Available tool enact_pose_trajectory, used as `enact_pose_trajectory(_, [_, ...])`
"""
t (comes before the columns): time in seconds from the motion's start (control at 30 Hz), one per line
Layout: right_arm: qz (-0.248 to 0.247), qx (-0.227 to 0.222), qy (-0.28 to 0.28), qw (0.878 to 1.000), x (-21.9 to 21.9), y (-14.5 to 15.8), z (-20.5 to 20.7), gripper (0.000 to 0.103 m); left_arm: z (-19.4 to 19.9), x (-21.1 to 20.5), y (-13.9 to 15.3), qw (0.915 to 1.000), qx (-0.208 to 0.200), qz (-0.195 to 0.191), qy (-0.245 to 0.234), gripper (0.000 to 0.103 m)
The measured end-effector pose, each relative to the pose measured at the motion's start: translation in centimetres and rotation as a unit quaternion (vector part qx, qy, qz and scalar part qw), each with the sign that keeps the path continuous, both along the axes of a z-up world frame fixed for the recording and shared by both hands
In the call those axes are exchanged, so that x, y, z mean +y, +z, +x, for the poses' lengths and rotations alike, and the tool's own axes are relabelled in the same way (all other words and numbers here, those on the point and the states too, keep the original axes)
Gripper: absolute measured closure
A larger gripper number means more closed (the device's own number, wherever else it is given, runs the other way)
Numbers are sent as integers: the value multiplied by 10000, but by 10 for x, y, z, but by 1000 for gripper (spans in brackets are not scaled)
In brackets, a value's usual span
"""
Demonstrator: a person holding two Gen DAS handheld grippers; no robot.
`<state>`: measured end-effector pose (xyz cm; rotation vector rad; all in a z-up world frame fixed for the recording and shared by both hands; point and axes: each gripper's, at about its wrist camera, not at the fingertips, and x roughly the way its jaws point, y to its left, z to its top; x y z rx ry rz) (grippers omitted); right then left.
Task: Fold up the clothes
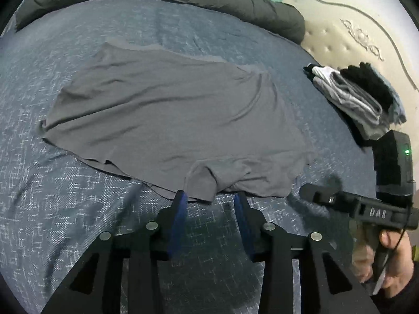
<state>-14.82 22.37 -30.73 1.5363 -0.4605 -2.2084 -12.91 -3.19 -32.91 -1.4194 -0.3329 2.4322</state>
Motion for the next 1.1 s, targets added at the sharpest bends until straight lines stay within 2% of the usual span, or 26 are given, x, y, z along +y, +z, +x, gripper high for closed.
enact_pose_trajectory(0.1, [218, 70, 121, 9997, -7, -2, -2, 55, 0, 3, -1, 9999, 28, -95, -21, 64])
enact_pose_trajectory(0.17, [249, 135, 145, 9995, -8, -2, -1, 55, 3, 0, -2, 9999, 50, -92, -48, 87])
enact_pose_trajectory(0.23, [363, 220, 236, 9988, -11, -2, -1, 69, 6, -4, -3, 9999, 70, -122, -87, 101])
enact_pose_trajectory(0.3, [493, 298, 333, 9978, -13, -2, 0, 88, 8, -7, -4, 9998, 86, -113, -105, 100])
enact_pose_trajectory(0.37, [470, 308, 336, 9979, -14, -3, 0, 100, 10, -11, -3, 9999, 104, -70, -103, 101])
enact_pose_trajectory(0.6, [280, 534, 258, 9978, 3, 21, 6, 102, 20, -30, 18, 9996, 298, 8, -15, 101])
enact_pose_trajectory(0.77, [377, 621, 557, 9958, 11, 36, 14, 102, 34, -47, 31, 9994, 347, 1, 75, 101])
enact_pose_trajectory(0.97, [685, 433, 884, 9928, 7, 17, 27, 102, 47, -55, 17, 9998, 101, -177, 89, 101])
enact_pose_trajectory(1.1, [427, 211, 992, 9939, 8, 5, 29, 102, 49, -53, 4, 9995, -123, -270, 54, 101])
